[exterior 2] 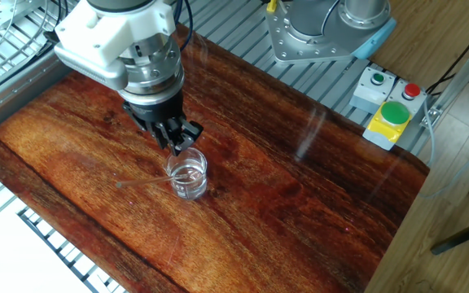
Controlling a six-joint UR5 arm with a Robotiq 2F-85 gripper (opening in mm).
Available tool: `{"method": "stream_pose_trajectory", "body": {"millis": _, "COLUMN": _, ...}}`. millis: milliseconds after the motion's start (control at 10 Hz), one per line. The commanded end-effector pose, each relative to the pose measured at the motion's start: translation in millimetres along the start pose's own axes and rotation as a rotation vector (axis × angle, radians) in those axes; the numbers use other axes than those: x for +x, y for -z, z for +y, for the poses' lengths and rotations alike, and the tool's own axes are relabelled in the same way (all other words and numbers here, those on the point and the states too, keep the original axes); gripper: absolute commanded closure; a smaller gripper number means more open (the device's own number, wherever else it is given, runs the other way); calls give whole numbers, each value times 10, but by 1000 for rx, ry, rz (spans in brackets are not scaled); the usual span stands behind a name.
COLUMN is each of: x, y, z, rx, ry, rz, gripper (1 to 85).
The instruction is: Stir the beaker with a glass rod
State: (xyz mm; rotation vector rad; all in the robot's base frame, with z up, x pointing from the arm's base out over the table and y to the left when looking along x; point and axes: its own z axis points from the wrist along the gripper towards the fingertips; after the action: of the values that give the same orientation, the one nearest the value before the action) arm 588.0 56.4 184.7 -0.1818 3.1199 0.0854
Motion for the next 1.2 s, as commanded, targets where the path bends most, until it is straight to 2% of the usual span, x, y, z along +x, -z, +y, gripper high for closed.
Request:
{"method": "stream_pose_trajectory", "body": {"millis": 0, "x": -86, "y": -58, "z": 29, "rx": -7, "ry": -15, "rz": -9, "gripper": 553}}
{"method": "stream_pose_trajectory", "body": {"millis": 400, "x": -169, "y": -146, "z": 37, "rx": -3, "ry": -21, "rz": -12, "gripper": 553}}
{"method": "stream_pose_trajectory", "body": {"millis": 800, "x": -285, "y": -226, "z": 17, "rx": 0, "ry": -16, "rz": -45, "gripper": 553}}
{"method": "stream_pose_trajectory", "body": {"millis": 1100, "x": -318, "y": -243, "z": 42, "rx": -6, "ry": -27, "rz": -51, "gripper": 553}}
